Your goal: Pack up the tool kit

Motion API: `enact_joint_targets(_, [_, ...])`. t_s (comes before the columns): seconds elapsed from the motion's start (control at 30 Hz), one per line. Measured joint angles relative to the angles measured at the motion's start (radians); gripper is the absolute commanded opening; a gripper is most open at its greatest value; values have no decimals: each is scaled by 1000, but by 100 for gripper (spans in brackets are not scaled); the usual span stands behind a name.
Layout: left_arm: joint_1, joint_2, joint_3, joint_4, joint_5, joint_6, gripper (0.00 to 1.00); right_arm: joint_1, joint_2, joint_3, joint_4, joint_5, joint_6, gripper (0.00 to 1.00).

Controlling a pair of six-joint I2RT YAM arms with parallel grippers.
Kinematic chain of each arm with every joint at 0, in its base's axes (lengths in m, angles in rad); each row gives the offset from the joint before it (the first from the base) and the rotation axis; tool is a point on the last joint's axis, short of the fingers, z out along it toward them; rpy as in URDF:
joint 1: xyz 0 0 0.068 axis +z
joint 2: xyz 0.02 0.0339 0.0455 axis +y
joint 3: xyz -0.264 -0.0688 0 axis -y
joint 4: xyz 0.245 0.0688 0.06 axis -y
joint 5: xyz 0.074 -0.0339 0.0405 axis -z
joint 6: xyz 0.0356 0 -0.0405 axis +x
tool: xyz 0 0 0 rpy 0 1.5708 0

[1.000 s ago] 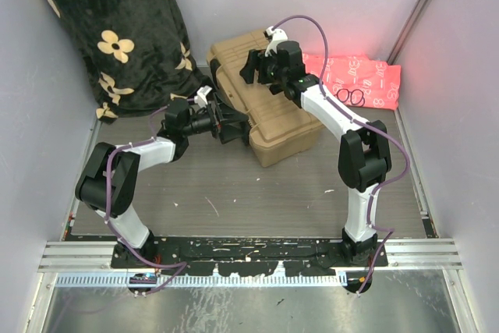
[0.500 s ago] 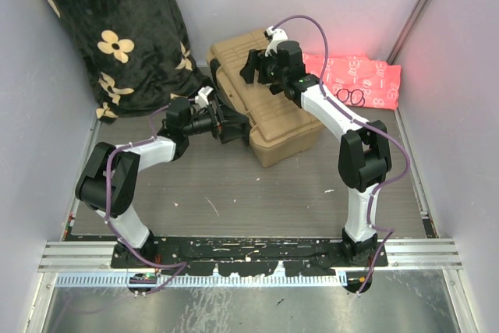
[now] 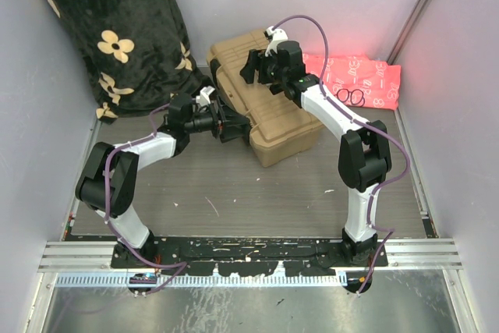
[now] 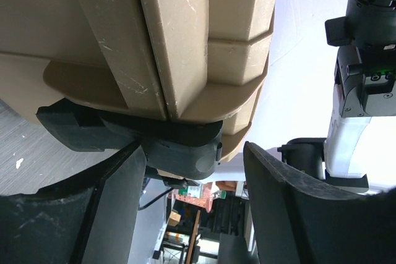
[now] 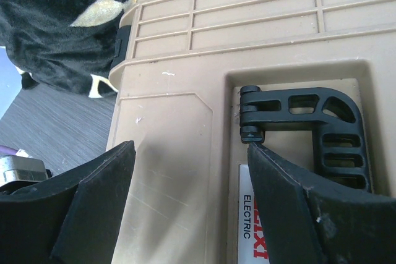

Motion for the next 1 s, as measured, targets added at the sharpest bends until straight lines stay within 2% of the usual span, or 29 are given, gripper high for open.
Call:
enact_joint_targets(0.13, [-2, 0, 16, -34, 0, 11, 62, -1, 0, 0, 0, -1, 0, 80])
enact_joint_targets(0.3, [-5, 0, 38, -91, 0, 32, 55, -2, 0, 0, -1, -2, 1, 80])
enact_joint_targets(0.4, [-6, 0, 45, -124, -3, 50, 41, -2, 0, 1, -2, -2, 2, 80])
enact_joint_targets(0.6, [-6, 0, 62, -174, 0, 83, 4, -2, 0, 1, -2, -2, 2, 80])
enact_joint_targets(0.63, [-6, 0, 63, -179, 0, 85, 0, -2, 0, 1, -2, -2, 2, 80])
enact_joint_targets(0.83, [-6, 0, 87, -234, 3, 109, 0, -2, 0, 1, -2, -2, 2, 80])
enact_joint_targets(1.0, [-6, -2, 164, -411, -2, 180, 0, -3, 0, 2, -3, -2, 2, 80])
